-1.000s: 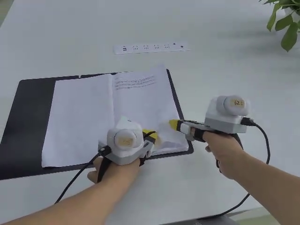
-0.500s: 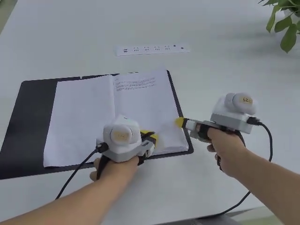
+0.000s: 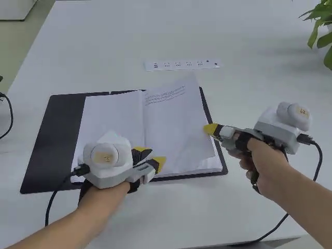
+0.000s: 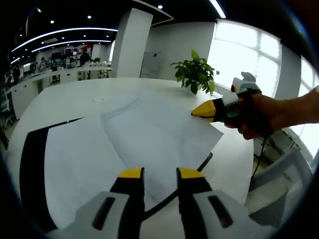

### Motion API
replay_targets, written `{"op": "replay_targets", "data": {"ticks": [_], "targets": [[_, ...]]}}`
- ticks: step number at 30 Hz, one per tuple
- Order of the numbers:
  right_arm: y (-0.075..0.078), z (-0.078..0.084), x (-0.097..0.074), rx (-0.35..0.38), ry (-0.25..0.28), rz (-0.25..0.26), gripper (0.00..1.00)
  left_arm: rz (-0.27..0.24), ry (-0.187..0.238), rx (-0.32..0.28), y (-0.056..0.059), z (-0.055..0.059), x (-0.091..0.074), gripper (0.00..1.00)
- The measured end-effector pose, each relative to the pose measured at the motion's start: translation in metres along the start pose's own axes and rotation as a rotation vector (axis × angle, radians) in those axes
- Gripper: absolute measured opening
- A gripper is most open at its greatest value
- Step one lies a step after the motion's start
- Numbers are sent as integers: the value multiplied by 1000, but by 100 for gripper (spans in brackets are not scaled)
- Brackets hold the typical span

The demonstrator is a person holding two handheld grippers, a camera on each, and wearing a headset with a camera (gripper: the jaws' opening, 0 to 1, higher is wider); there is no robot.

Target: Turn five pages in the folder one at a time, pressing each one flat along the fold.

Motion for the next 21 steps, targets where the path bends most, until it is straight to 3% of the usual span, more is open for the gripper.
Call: {"op": "replay_targets", "data": {"ticks": [2, 11, 21], "targets": [[-15, 3, 2, 24, 7, -49, 0, -13, 10, 2, -8, -1, -17, 25], [-74, 6, 17, 5, 60, -172, 0, -90, 65, -23, -35, 2, -76, 27], [-121, 29, 59, -40, 4, -238, 0, -138, 109, -37, -49, 5, -119, 27]]}}
Point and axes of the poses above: the centre of the closed fingertips' face, and the gripper's own axes: x roughly forward along the fingers, y roughly to its right, z roughly out of its underside, the point moved 8 cm from there along -x, roughly backward along the fingers, and after that the axes turned 2 degrees about -y, right-handed, at the moved point
